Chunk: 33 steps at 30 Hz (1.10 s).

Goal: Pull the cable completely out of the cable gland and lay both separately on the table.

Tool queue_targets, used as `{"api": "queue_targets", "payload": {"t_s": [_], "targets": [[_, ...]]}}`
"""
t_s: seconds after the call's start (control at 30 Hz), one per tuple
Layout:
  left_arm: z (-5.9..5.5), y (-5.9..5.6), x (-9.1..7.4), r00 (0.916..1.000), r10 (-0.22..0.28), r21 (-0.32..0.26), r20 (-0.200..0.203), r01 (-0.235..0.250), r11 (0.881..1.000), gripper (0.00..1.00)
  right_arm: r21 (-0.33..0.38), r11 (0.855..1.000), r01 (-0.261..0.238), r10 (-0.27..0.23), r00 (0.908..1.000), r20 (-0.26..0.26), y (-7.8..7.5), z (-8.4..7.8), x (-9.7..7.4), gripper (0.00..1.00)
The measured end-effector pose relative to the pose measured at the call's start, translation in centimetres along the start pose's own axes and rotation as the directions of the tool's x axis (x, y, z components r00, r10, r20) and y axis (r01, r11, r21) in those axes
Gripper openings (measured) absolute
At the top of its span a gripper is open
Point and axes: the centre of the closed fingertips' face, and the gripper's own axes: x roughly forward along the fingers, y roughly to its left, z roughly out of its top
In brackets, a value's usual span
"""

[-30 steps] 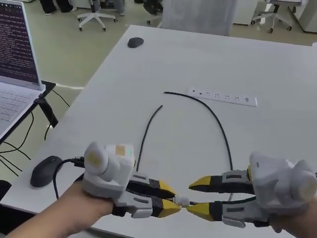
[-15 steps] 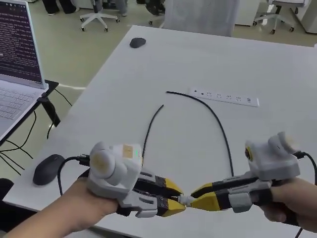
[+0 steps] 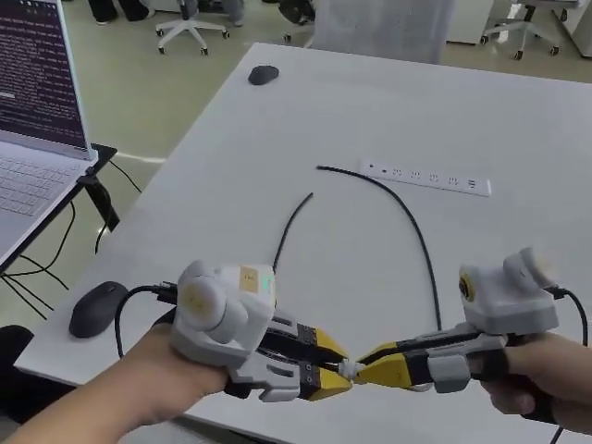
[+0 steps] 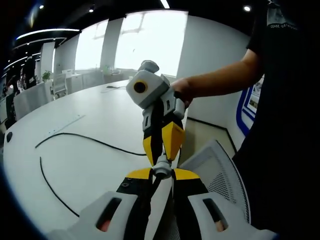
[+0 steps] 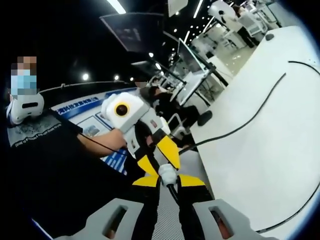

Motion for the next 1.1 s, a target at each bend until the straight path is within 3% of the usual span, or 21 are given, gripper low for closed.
{"api": "queue_targets", "payload": {"t_s": [0.17, 0.3, 0.33, 0.43, 0.47, 0.53, 0.57, 0.6, 0.7, 0.77, 0.8, 0.87, 0.9, 1.03, 1.07, 1.1], "targets": [[-0.19, -0.29, 0.28, 1.0000, -0.006, 0.003, -0.003, 0.006, 1.000, 0.15, -0.020, 1.000, 0.009, -0.010, 0.9995, -0.031, 0.32, -0.73, 0.13, 0.09], [-0.49, -0.19, 0.40, 1.0000, -0.004, -0.021, -0.005, 0.004, 1.000, 0.15, -0.160, 0.986, 0.044, -0.052, 0.9977, -0.044, 0.11, -0.64, 0.03, 0.08], [-0.51, -0.18, 0.40, 1.0000, -0.004, -0.025, -0.006, 0.004, 1.000, 0.15, -0.202, 0.978, 0.056, -0.066, 0.9969, -0.043, 0.19, -0.61, 0.12, 0.08], [-0.54, -0.20, 0.25, 1.0000, -0.006, -0.052, 0.001, 0.006, 0.999, 0.15, -0.386, 0.918, 0.093, -0.116, 0.9926, -0.036, 0.66, -0.64, 0.30, 0.07], [-0.52, -0.20, 0.22, 1.0000, -0.007, -0.061, 0.006, 0.008, 0.998, 0.15, -0.397, 0.912, 0.105, -0.129, 0.9911, -0.034, 0.39, -0.61, 0.21, 0.07], [-0.46, -0.17, 0.17, 0.9999, -0.004, -0.065, 0.013, 0.005, 0.998, 0.15, -0.499, 0.855, 0.143, -0.177, 0.9839, -0.022, 0.31, -0.46, 0.18, 0.07], [-0.47, -0.10, 0.17, 0.9999, -0.003, -0.075, 0.014, 0.004, 0.997, 0.15, -0.555, 0.815, 0.169, -0.213, 0.9770, -0.014, 0.29, -0.42, 0.21, 0.07], [-0.48, -0.05, 0.16, 0.9999, -0.002, -0.076, 0.014, 0.003, 0.997, 0.15, -0.570, 0.800, 0.187, -0.235, 0.9720, -0.011, 0.33, -0.46, 0.22, 0.07], [-0.47, 0.03, 0.19, 0.9998, -0.004, -0.092, 0.017, 0.005, 0.996, 0.15, -0.697, 0.684, 0.213, -0.303, 0.9530, -0.006, 0.43, -0.52, 0.35, 0.07], [-0.56, -0.06, 0.23, 0.9998, -0.015, -0.120, 0.009, 0.016, 0.993, 0.15, -0.748, 0.624, 0.226, -0.350, 0.9366, -0.009, 0.37, -0.79, 0.47, 0.07], [-0.55, -0.07, 0.22, 0.9999, -0.013, -0.115, 0.010, 0.014, 0.993, 0.15, -0.777, 0.584, 0.234, -0.376, 0.9268, -0.004, 0.30, -0.80, 0.53, 0.07], [-0.62, -0.13, 0.19, 0.9997, -0.023, -0.133, 0.010, 0.024, 0.991, 0.15, -0.799, 0.554, 0.233, -0.395, 0.9185, -0.006, 0.28, -0.96, 0.55, 0.07], [-0.65, -0.12, 0.20, 0.9996, -0.025, -0.130, 0.012, 0.026, 0.991, 0.15, -0.807, 0.535, 0.251, -0.422, 0.9064, 0.002, 0.20, -0.96, 0.50, 0.07], [-0.69, -0.04, 0.22, 0.9993, -0.025, -0.148, 0.027, 0.029, 0.988, 0.15, -0.859, 0.428, 0.280, -0.495, 0.8682, 0.037, 0.02, -0.85, 0.51, 0.07], [-0.70, 0.09, 0.14, 0.9992, -0.023, -0.164, 0.033, 0.028, 0.986, 0.15, -0.861, 0.415, 0.293, -0.509, 0.8592, 0.047, -0.06, -0.82, 0.51, 0.07], [-0.73, 0.13, 0.09, 0.9992, -0.023, -0.171, 0.034, 0.028, 0.985, 0.15, -0.873, 0.385, 0.299, -0.528, 0.8471, 0.057, -0.05, -0.79, 0.61, 0.07]]}}
